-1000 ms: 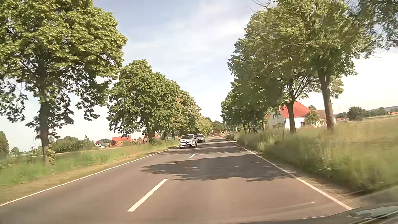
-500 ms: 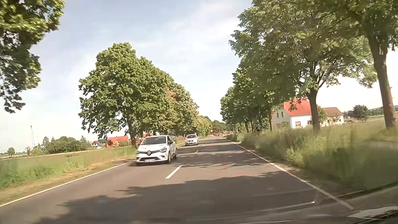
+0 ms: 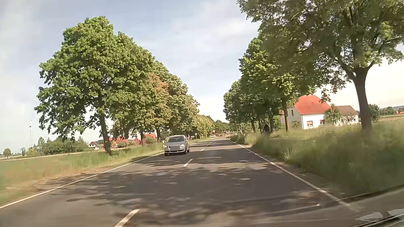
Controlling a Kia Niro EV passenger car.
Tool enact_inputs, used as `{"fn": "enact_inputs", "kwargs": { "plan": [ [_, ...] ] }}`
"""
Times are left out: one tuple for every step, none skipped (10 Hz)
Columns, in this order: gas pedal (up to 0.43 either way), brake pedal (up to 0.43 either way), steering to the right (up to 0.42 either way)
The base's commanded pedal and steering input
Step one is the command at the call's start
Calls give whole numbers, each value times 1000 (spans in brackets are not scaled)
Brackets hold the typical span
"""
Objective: Follow the waypoints while adhering to traffic rules and regulations
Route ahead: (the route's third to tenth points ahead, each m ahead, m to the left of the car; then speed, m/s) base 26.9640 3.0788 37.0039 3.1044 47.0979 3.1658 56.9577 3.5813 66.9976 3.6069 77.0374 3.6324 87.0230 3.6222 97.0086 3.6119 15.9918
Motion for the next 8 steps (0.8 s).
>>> {"fn": "enact_inputs", "kwargs": {
  "plan": [
    [220, 0, 0],
    [220, 0, 0],
    [220, 0, 0],
    [220, 0, 0],
    [220, 0, 0],
    [220, 0, 0],
    [220, 0, 0],
    [220, 0, 0]
  ]
}}
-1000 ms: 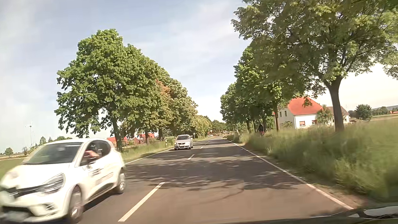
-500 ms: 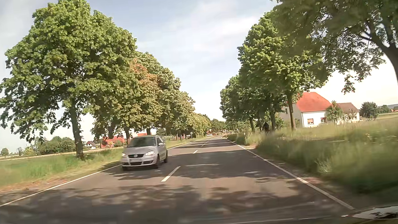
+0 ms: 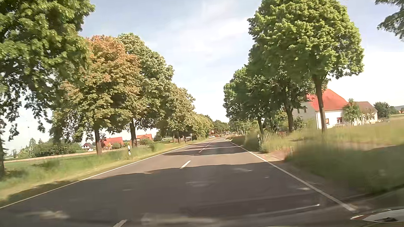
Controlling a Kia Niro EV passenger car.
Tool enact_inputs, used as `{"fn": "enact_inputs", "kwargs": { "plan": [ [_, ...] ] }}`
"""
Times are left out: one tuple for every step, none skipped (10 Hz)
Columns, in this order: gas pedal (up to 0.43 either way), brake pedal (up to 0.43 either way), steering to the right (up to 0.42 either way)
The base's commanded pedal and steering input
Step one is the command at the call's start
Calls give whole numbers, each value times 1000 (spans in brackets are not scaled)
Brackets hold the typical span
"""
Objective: Follow the waypoints while adhering to traffic rules and regulations
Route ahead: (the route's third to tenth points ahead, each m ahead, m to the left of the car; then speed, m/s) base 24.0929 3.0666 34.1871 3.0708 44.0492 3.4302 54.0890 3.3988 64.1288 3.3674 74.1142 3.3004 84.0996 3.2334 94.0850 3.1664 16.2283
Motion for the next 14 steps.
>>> {"fn": "enact_inputs", "kwargs": {
  "plan": [
    [220, 0, 0],
    [220, 0, 0],
    [220, 0, 0],
    [220, 0, 0],
    [220, 0, 0],
    [220, 0, 0],
    [220, 0, 0],
    [220, 0, 0],
    [220, 0, -1],
    [220, 0, -1],
    [220, 0, -1],
    [220, 0, -1],
    [220, 0, -1],
    [220, 0, -1]
  ]
}}
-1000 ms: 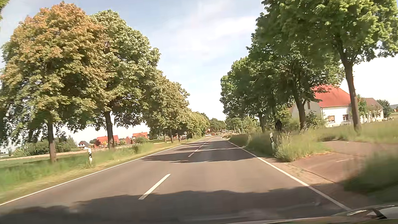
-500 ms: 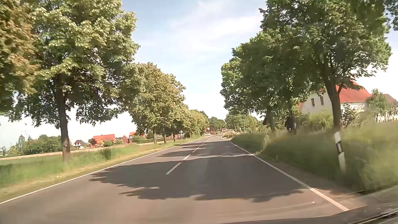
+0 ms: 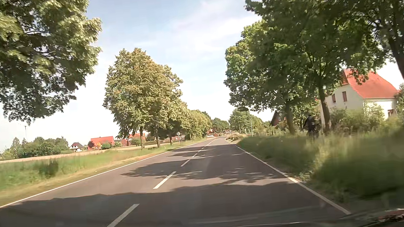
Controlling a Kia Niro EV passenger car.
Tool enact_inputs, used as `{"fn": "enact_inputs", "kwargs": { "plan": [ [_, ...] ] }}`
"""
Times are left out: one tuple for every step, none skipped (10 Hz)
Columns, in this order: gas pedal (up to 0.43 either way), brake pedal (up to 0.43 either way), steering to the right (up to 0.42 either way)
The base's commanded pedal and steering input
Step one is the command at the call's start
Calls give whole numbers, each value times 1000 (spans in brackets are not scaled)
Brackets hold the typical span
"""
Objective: Follow the waypoints while adhering to traffic rules and regulations
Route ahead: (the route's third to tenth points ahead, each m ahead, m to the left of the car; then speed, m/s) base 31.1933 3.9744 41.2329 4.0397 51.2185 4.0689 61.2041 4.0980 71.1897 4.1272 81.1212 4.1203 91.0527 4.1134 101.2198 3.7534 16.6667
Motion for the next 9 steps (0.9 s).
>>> {"fn": "enact_inputs", "kwargs": {
  "plan": [
    [220, 0, -1],
    [220, 0, -1],
    [220, 0, -2],
    [220, 0, -2],
    [220, 0, -2],
    [220, 0, -2],
    [220, 0, -2],
    [220, 0, -2],
    [220, 0, -2]
  ]
}}
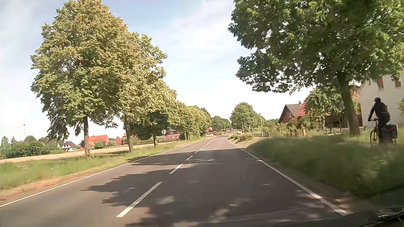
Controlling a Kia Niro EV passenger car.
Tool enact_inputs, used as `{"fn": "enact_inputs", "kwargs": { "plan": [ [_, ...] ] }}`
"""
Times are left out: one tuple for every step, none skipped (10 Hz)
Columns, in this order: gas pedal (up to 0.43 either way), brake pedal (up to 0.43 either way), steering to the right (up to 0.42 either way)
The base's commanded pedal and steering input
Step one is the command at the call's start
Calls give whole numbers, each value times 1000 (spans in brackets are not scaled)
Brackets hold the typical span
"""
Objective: Follow the waypoints while adhering to traffic rules and regulations
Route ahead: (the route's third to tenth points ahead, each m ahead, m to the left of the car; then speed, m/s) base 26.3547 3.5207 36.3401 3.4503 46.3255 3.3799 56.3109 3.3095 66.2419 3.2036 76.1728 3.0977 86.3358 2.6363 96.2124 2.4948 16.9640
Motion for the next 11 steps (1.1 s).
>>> {"fn": "enact_inputs", "kwargs": {
  "plan": [
    [220, 0, -2],
    [220, 0, -2],
    [220, 0, -3],
    [220, 0, -3],
    [220, 0, -3],
    [220, 0, -3],
    [220, 0, -3],
    [220, 0, -3],
    [220, 0, -3],
    [220, 0, -4],
    [220, 0, -3]
  ]
}}
